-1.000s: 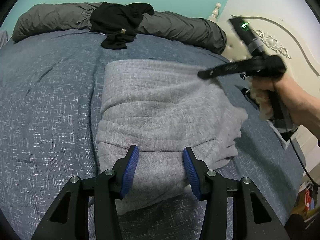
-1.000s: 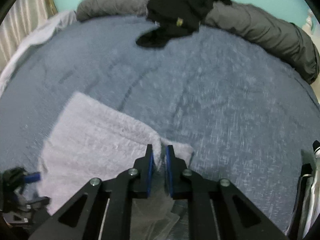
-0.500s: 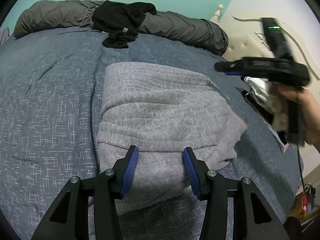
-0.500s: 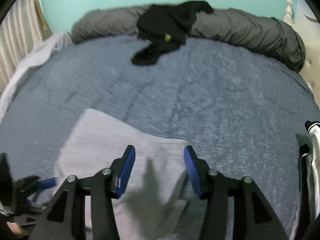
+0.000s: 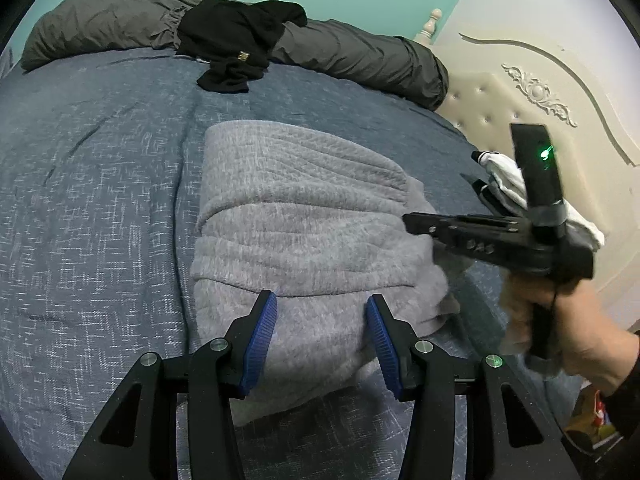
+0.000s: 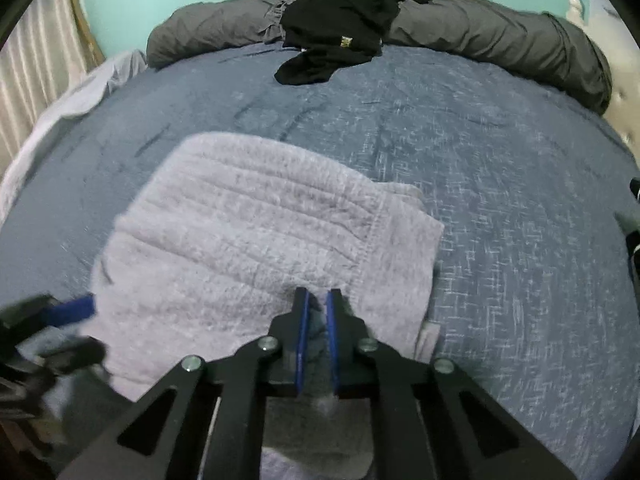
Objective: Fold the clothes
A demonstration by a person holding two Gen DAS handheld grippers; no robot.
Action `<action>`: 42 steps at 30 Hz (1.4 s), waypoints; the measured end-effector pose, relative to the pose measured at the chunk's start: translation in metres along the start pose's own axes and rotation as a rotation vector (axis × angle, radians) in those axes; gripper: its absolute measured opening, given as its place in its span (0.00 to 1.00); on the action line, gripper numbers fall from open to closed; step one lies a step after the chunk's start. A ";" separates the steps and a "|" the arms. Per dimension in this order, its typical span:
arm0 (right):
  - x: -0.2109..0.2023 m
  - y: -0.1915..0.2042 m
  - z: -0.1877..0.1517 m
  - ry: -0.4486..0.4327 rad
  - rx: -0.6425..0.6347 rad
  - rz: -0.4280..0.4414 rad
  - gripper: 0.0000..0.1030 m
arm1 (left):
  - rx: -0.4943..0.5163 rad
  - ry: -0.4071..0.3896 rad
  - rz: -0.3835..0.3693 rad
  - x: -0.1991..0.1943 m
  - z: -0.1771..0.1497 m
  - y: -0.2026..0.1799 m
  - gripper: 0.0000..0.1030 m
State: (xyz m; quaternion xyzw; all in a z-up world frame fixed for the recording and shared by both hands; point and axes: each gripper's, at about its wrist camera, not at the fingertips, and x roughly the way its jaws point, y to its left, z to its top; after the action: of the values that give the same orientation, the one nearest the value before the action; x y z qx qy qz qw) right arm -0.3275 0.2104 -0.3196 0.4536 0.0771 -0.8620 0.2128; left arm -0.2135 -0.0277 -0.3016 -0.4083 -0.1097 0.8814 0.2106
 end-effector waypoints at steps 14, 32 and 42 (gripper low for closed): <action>-0.018 -0.014 0.006 -0.024 0.097 -0.024 0.06 | -0.002 0.012 0.015 0.000 -0.001 0.002 0.49; -0.027 -0.016 0.051 -0.079 0.077 -0.043 0.06 | 0.001 0.015 0.023 0.003 0.000 0.002 0.49; 0.040 -0.019 0.042 0.070 0.100 -0.075 0.06 | 0.001 0.018 0.008 0.002 0.001 0.004 0.49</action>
State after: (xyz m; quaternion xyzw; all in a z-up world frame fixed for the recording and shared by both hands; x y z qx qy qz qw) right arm -0.3867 0.2019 -0.3292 0.4904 0.0586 -0.8557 0.1546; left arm -0.2167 -0.0301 -0.3042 -0.4164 -0.1057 0.8787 0.2082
